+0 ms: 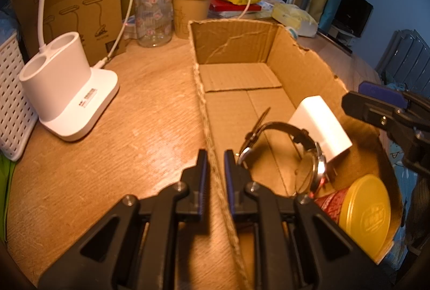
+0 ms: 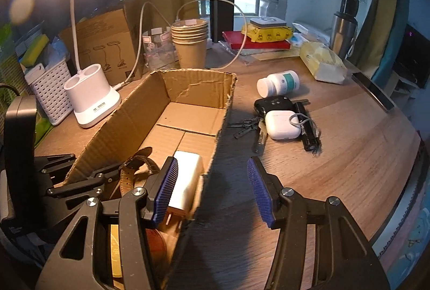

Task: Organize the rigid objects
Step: 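Open the right gripper and withdraw it toward the black flashlight, then close the right gripper around the black flashlight, then lift the black flashlight with the right gripper and lower it into the box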

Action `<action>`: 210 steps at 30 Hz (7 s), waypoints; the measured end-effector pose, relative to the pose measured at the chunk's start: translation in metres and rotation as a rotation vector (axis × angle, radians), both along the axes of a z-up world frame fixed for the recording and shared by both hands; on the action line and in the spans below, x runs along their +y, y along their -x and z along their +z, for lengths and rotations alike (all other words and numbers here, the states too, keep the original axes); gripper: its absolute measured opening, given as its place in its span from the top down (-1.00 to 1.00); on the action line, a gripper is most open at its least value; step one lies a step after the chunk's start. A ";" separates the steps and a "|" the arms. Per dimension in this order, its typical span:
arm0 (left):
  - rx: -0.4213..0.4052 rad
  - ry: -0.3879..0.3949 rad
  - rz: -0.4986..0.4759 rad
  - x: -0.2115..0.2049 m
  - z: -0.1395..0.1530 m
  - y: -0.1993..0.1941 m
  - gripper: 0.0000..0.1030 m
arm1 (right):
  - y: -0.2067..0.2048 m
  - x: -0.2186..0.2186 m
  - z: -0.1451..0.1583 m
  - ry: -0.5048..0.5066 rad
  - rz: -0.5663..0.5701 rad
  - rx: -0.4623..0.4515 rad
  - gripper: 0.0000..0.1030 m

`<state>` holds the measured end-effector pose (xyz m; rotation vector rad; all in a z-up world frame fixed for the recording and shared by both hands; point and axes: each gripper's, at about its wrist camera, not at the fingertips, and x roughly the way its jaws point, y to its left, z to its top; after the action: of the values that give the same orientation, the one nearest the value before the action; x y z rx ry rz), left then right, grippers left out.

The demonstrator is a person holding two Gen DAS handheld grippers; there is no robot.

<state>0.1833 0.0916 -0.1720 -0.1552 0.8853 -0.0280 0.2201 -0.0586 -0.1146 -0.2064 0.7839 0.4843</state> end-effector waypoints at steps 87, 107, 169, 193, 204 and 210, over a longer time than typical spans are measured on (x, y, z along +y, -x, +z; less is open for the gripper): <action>-0.002 0.001 -0.002 -0.004 0.000 0.000 0.73 | -0.143 -0.078 -0.054 0.105 -0.177 -0.001 0.58; -0.002 0.000 -0.002 -0.004 -0.001 0.000 0.73 | -0.095 -0.073 0.008 0.069 -0.123 -0.125 0.58; -0.003 -0.001 -0.001 -0.005 -0.001 0.000 0.73 | -0.030 0.072 -0.001 0.036 0.340 -0.029 0.59; -0.003 -0.002 -0.001 -0.005 -0.001 0.000 0.73 | -0.037 0.079 -0.001 0.072 0.357 -0.004 0.58; -0.003 -0.002 0.000 -0.005 -0.001 0.000 0.73 | -0.026 0.065 -0.015 0.101 0.341 0.062 0.58; -0.004 -0.002 -0.001 -0.006 -0.001 0.000 0.73 | -0.029 0.068 -0.020 0.123 0.332 0.074 0.58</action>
<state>0.1836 0.0857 -0.1726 -0.1524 0.8815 -0.0282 0.2489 0.0099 -0.1344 -0.4392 0.8566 0.7609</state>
